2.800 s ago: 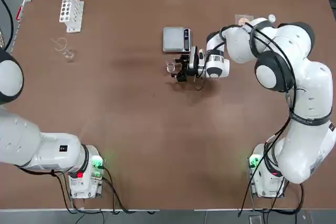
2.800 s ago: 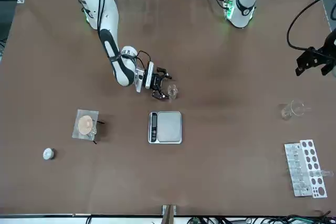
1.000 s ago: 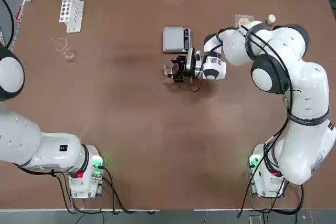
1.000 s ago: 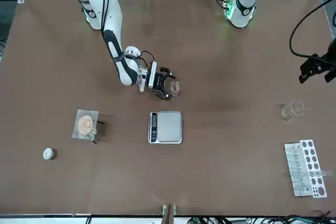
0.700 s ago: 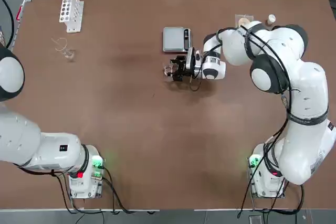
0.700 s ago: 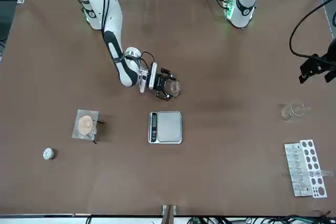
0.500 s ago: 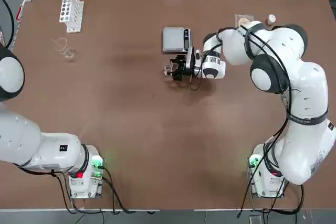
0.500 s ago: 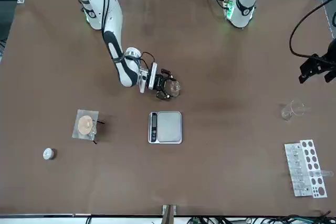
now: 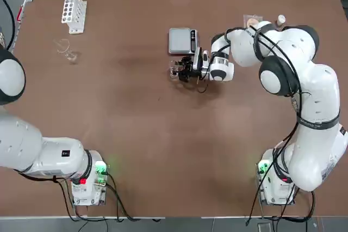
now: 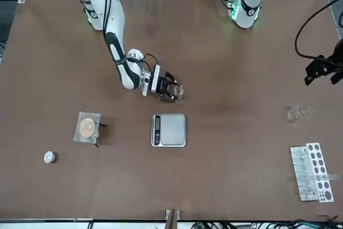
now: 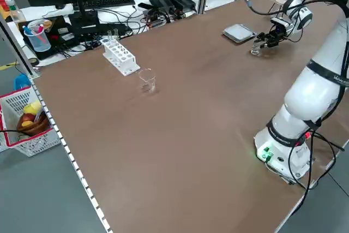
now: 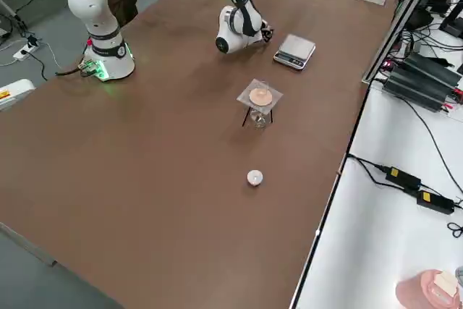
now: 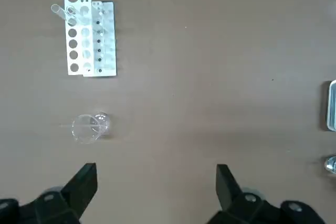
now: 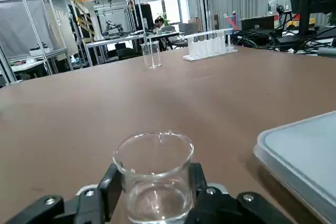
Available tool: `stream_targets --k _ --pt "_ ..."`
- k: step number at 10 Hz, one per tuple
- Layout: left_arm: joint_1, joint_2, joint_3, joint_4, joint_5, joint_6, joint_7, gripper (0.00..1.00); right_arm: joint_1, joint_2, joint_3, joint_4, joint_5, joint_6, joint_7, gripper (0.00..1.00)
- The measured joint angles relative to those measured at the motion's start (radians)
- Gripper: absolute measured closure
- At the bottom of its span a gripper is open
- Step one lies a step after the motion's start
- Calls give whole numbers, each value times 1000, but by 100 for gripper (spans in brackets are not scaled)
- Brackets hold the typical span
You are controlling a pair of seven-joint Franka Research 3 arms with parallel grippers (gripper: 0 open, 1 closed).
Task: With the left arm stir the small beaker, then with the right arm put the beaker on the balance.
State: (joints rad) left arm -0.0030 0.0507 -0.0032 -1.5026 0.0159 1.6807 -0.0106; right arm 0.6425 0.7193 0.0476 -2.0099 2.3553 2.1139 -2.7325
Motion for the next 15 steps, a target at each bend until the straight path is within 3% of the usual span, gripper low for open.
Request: stream_targets --k 5,11,15 --pt "0 0 -1 1 0 2 0 0 -54 -9 2 13 3 -48 12 42" --pt "-2 0 -4 4 0 -2 3 0 -108 -86 4 14 17 -50 72 42" --pt "-5 0 -35 4 0 -36 5 0 -141 -88 -4 46 18 -40 91 42"
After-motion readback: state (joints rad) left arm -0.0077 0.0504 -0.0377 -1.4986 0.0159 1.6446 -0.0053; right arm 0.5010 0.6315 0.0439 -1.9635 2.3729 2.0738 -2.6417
